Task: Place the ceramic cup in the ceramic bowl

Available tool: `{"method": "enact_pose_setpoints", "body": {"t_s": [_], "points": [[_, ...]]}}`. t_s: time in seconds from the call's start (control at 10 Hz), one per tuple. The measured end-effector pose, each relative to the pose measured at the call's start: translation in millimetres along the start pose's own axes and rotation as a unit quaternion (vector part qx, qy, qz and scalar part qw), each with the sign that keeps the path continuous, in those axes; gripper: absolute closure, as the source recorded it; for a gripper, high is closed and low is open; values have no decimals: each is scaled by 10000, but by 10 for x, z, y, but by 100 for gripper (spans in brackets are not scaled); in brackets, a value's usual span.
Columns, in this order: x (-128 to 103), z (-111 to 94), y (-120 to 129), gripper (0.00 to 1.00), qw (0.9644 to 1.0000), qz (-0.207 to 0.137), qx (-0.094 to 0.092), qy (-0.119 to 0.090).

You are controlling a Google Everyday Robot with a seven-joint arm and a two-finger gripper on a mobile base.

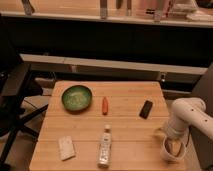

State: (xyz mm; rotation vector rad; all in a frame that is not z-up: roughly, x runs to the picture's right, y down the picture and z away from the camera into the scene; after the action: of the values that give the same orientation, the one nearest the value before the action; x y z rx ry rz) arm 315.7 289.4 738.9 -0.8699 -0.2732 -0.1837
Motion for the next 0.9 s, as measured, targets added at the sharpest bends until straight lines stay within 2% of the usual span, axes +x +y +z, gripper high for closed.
{"method": "enact_pose_setpoints", "body": {"t_s": [0.1,0.3,0.6,0.7,0.8,0.9], "points": [[0,2,1,21,10000,-7,-2,2],[-3,6,3,30,10000,-20,-7,8],[-4,8,2,30,10000,-34,-10,16],[-8,10,-1,35,10000,-45,-8,22],[-19,12,-9,47,10000,-64,-8,34],[-27,15,-16,54,10000,-69,-8,41]]}}
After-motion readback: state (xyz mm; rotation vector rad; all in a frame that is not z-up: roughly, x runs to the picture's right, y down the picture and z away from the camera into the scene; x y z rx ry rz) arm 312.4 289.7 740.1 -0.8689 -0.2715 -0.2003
